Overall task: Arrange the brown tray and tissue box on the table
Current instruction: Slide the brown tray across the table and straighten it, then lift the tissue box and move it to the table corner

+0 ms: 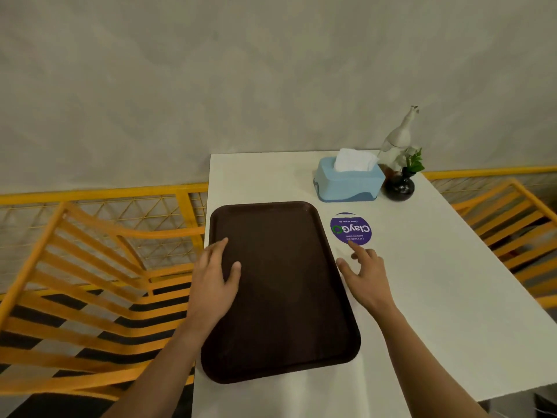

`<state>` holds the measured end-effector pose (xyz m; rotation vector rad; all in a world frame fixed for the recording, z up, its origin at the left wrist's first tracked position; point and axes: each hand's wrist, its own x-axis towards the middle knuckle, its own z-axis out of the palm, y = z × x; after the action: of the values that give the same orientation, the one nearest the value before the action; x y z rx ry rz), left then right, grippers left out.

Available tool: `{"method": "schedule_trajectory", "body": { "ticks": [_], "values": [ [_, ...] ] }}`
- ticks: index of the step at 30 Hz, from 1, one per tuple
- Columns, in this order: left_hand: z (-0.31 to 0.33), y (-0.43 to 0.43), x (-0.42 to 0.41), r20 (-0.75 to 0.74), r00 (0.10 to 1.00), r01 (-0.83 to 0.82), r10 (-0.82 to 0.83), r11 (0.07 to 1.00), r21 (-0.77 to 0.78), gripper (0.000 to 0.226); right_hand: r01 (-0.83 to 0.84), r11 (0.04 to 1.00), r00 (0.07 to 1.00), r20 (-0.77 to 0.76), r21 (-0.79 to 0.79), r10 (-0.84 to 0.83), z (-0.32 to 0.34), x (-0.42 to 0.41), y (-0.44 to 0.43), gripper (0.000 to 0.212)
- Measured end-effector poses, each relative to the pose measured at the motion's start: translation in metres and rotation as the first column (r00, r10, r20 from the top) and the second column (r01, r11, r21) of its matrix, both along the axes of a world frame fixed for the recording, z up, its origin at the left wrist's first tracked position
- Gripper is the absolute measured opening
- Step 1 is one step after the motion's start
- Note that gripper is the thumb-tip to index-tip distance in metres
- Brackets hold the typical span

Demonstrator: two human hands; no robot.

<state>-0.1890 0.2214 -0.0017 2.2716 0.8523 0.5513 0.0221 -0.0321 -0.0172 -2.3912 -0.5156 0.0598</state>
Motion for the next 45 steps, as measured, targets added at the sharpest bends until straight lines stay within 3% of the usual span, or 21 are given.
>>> {"method": "schedule_trajectory", "body": {
  "ticks": [13, 21, 31, 38, 45],
  "values": [
    [0.048, -0.053, 0.208, 0.124, 0.987, 0.118, -0.099, 0.98, -0.158, 0.073, -0.027, 0.978, 0.999, 0.031, 0.208, 0.021, 0.05, 0.162, -0.014, 0.06],
    [0.031, -0.068, 0.307, 0.041, 0.997, 0.08, -0.073, 0.975, -0.206, 0.095, -0.099, 0.972, 0.995, 0.001, 0.214, 0.101, 0.037, 0.262, 0.0, 0.065],
    [0.007, -0.058, 0.374, -0.032, 0.998, 0.043, -0.054, 0.961, -0.272, 0.116, -0.126, 0.94, 0.983, -0.087, 0.316, 0.161, -0.003, 0.297, 0.019, 0.074],
    [0.002, -0.052, 0.388, 0.082, 0.995, 0.084, -0.059, 0.933, -0.35, 0.074, -0.113, 0.936, 0.977, -0.135, 0.333, 0.166, -0.017, 0.301, 0.022, 0.075],
    [0.006, -0.054, 0.384, 0.129, 0.989, 0.112, -0.073, 0.94, -0.323, 0.065, -0.082, 0.943, 0.982, -0.134, 0.323, 0.131, -0.017, 0.301, 0.025, 0.073]
  ]
}}
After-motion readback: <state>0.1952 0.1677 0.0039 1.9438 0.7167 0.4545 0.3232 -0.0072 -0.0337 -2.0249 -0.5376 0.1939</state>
